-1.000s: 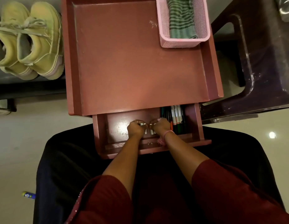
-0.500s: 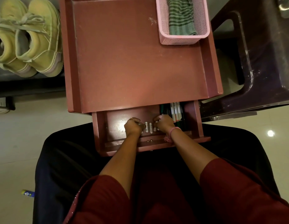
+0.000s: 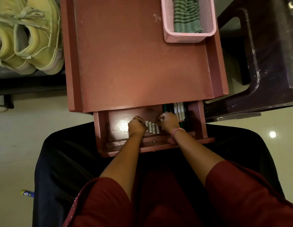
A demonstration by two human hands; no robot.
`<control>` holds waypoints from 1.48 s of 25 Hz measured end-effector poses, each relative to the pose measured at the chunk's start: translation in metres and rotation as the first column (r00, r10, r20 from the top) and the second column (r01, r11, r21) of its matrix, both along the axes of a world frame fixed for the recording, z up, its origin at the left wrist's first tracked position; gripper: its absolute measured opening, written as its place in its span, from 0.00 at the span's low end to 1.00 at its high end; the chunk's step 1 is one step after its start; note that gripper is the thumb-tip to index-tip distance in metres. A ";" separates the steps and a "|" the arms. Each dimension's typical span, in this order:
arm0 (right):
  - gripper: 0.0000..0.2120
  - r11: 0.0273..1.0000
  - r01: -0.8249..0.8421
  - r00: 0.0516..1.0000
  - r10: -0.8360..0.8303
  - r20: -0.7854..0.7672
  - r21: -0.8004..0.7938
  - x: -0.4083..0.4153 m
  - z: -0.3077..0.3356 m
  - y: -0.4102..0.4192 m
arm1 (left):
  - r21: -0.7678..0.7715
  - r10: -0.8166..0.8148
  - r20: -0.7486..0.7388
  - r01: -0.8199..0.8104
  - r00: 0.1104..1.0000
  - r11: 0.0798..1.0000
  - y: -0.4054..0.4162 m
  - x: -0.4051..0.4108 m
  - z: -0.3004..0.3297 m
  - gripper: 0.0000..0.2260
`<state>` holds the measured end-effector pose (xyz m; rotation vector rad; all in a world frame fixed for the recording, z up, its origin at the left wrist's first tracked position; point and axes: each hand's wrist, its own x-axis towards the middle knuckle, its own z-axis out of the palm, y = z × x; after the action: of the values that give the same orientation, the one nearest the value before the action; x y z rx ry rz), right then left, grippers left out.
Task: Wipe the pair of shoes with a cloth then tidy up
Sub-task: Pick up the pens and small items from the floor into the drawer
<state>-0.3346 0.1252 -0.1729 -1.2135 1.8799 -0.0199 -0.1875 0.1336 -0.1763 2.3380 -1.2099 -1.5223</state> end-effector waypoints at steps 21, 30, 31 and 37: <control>0.11 0.970 -0.195 0.963 0.217 -0.161 0.144 -0.003 0.007 -0.018 | -0.072 -0.236 -0.025 0.234 0.971 0.970 -0.002 0.003 -0.007 0.16; 0.13 0.923 -0.376 0.925 0.379 -0.024 0.076 -0.012 0.006 -0.010 | -0.007 -0.451 -0.022 0.451 0.892 0.893 0.003 -0.001 -0.001 0.21; 0.13 0.923 -0.377 0.925 0.379 -0.015 0.073 -0.012 0.006 -0.009 | -0.001 -0.455 -0.023 0.455 0.890 0.890 0.002 -0.001 -0.001 0.21; 0.14 0.897 -0.438 0.898 0.439 -0.010 0.066 -0.011 0.004 -0.008 | 0.011 -0.489 -0.030 0.490 0.872 0.872 0.001 0.001 0.000 0.24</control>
<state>-0.3455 0.1172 -0.1691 -1.5736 1.5739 0.2990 -0.1863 0.1344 -0.1759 2.1066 -1.8985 -1.6899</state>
